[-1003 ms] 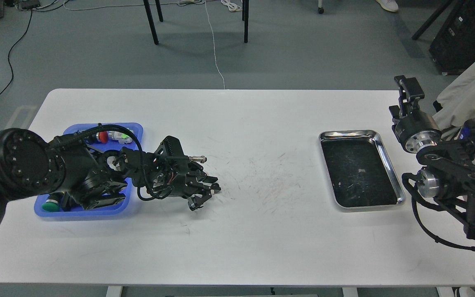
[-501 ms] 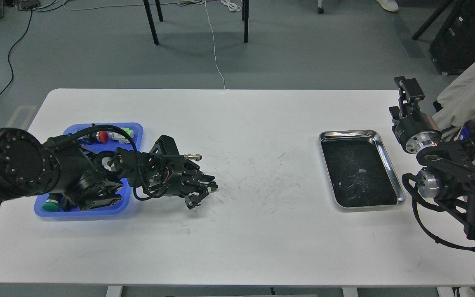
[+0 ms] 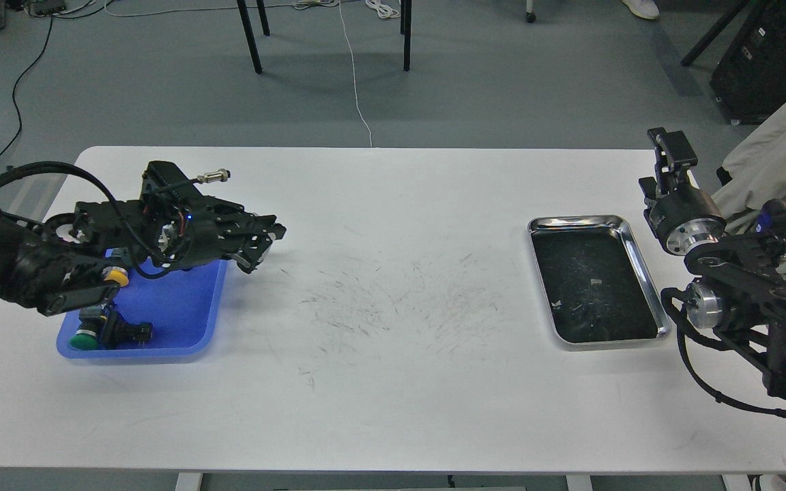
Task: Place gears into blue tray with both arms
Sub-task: 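Carry the black part back over the blue tray, then lower the left gripper and release the part into the blue tray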
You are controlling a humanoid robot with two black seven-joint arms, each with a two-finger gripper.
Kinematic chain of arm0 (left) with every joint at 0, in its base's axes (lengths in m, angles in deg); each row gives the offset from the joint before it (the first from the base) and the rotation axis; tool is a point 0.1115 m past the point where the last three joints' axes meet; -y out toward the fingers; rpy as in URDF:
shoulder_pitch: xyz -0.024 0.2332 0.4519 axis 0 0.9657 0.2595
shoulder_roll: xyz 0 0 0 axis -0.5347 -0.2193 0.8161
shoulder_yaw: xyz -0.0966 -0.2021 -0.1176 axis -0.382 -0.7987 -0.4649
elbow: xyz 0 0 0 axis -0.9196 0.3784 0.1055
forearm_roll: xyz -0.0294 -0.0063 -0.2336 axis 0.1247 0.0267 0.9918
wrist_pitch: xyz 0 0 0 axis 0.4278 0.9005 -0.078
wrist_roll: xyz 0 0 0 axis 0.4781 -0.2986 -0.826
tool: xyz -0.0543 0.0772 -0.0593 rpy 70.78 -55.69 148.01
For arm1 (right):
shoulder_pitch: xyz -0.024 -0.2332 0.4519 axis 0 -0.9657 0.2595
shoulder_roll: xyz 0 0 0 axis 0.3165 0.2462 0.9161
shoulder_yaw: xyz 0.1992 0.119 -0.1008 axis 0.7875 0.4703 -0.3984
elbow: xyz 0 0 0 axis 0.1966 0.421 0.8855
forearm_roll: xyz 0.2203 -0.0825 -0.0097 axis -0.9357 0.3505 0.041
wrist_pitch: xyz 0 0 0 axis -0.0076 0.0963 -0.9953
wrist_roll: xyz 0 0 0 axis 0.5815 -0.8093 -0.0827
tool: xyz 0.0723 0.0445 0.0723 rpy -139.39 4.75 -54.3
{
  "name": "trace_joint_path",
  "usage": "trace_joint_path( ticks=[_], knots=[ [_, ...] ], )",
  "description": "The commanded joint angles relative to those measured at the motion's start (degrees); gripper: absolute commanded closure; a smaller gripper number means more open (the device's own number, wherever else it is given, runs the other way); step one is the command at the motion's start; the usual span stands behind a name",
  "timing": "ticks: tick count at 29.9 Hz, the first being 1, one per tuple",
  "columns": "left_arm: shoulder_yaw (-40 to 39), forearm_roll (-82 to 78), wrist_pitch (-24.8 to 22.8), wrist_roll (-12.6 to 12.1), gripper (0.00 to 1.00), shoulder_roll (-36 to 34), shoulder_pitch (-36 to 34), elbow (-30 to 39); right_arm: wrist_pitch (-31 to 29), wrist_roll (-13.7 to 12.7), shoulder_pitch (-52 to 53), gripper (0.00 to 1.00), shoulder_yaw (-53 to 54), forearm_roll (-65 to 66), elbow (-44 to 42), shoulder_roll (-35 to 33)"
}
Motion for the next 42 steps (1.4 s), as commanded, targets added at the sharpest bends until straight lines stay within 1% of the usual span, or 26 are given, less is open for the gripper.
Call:
trace_joint_path(
  ticks=[1,6,11,23,31,36,42],
  knots=[
    [0.26,-0.91,0.04,0.01,0.91,-4.76,-0.04,0.57,0.0,0.0,-0.01,0.05,-0.08,0.02,0.0,0.29],
    [1.4,-1.53,0.39,0.01,0.9,-8.02,0.22,3.91,0.0,0.0,-0.01,0.05,-0.08,0.02,-0.09,0.9],
    [1.67,-1.88,0.39,0.01,0.9,-8.64,1.63,4.79,-0.08,0.0,0.17,0.05,-0.16,0.11,-0.88,0.99],
    [1.23,-1.88,0.48,0.01,0.89,-11.98,8.66,3.57,-0.26,0.0,0.34,0.05,-0.16,0.11,-0.88,0.99],
    [-0.26,-1.53,0.48,0.01,0.89,-13.39,9.36,3.04,-0.26,0.0,0.34,0.05,-0.25,0.11,-0.88,0.99],
    [-1.76,-1.53,0.48,0.01,0.88,-13.39,11.12,3.04,-0.26,0.0,0.34,0.05,-0.25,0.11,-0.79,0.99],
    [-1.93,-1.61,0.48,0.01,0.82,-13.39,11.74,3.04,-0.26,0.0,0.34,0.05,-0.34,0.2,-0.79,0.99]
  ],
)
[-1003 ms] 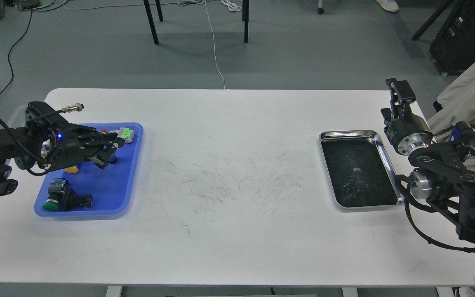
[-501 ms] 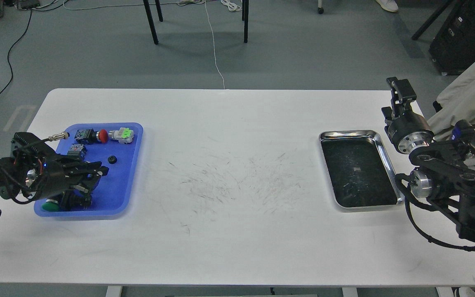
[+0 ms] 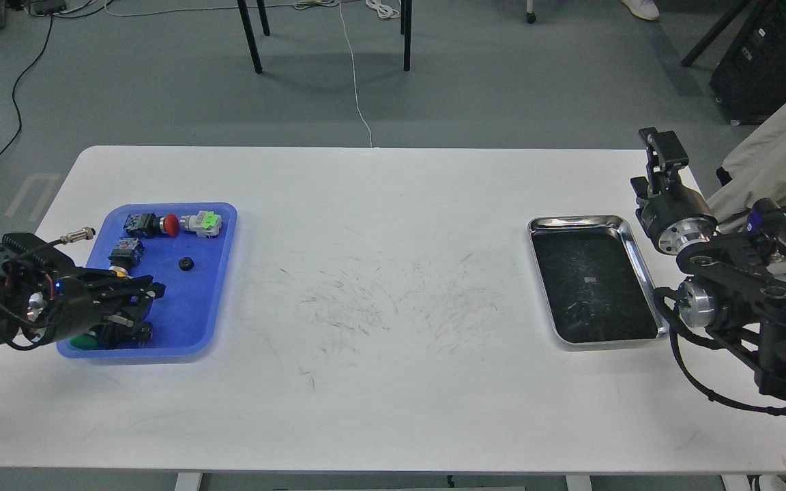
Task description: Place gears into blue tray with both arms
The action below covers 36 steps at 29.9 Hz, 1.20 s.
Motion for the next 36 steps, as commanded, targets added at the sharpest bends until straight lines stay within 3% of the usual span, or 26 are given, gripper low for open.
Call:
trace_joint_path(
  ticks=[1,6,17,26,36],
  knots=[
    [-0.02,-0.04,-0.01,0.0,0.81,-0.09,0.12,0.1,0.0,0.0,-0.09,0.05,0.06,0.05,0.0,-0.02],
    [-1.51,0.49,-0.1,0.0,0.68,-0.35,0.12,0.27,0.0,0.0,0.0,0.05,-0.02,0.05,0.0,-0.02],
    [-5.47,0.75,-0.45,0.0,0.56,-3.16,0.47,0.8,0.0,0.0,0.0,0.05,0.07,0.05,0.0,0.07],
    [-22.24,5.85,-6.6,0.0,0.46,-8.08,2.76,0.28,0.09,0.0,0.08,0.05,-0.02,0.05,0.0,-0.02],
    [-31.4,21.91,-9.5,0.0,0.36,-10.19,3.81,0.01,0.09,0.0,0.0,0.05,-0.02,0.05,0.08,-0.02]
  ],
)
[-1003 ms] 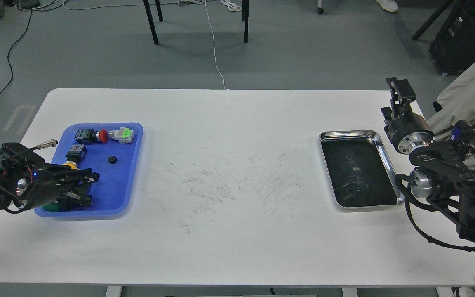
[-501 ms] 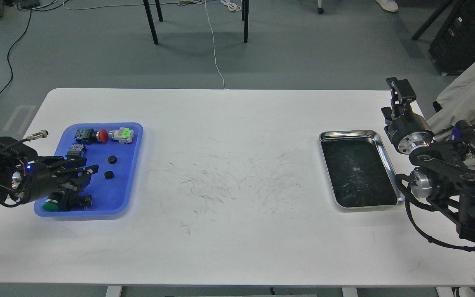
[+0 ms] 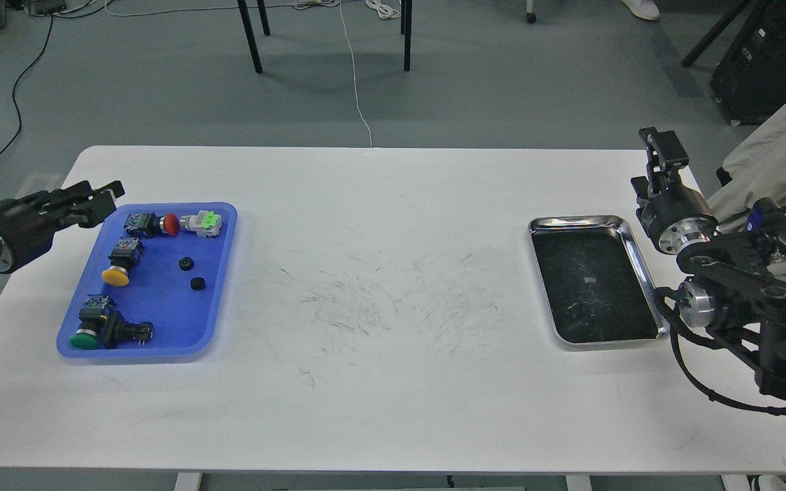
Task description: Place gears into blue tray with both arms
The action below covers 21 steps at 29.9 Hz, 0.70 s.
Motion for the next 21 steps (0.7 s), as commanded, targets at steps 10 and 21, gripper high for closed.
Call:
trace_joint_path(
  ticks=[10,21],
  knots=[
    [-13.22,43.34,-0.41,0.01,0.25,1.76,0.91,-1.17,0.04,0.0,0.3,0.05,-0.08,0.09,0.14,-0.18],
    [-29.66,50.4,-6.46,0.01,0.17,6.16,6.71,-1.6,0.04,0.0,0.65,0.05,-0.17,0.09,0.4,-0.26]
  ],
)
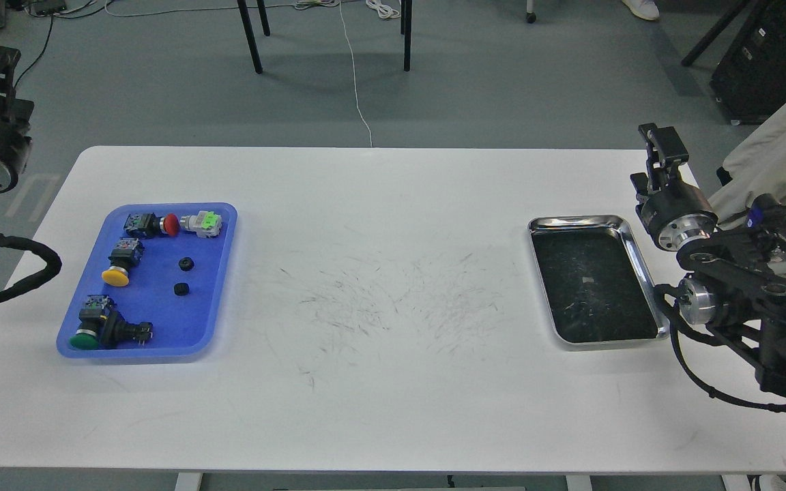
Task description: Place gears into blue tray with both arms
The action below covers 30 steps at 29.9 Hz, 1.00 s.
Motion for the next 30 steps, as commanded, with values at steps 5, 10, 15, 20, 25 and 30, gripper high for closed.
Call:
trace_joint_path(
  ticks=[5,10,15,20,25,30],
  knots=[
    [-2.4,0.97,-4.76,0.01,0.09,2.61,0.6,-0.23,0.0,0.0,0.18,0.05,-0.17,0.07,0.02,-0.25],
    [-5.2,2.02,-4.85,0.01,0.02,3.67,0.43,-0.05,0.0,0.0,0.36,0.05,-0.17,0.15,-0.15,-0.51],
    [-5.39,2.37,-4.94,0.01,0.02,5.51,0.35,-1.28,0.0,0.0,0.54,0.05,-0.17,0.33,-0.24,-0.51],
    [-6.35,6.23,-10.89,0.01,0.03,7.44,0.34,-2.95,-0.09,0.0,1.06,0.04,-0.26,0.42,-0.41,-0.69],
    [-6.53,10.98,-19.44,-4.95,0.02,6.92,0.25,-3.21,0.0,0.0,2.12,0.03,-0.17,0.42,-0.59,-0.86],
    [-9.24,12.74,-19.62,-7.59,0.01,7.27,0.34,-3.74,0.35,0.0,2.12,0.03,0.62,0.33,-0.77,-0.95]
  ],
)
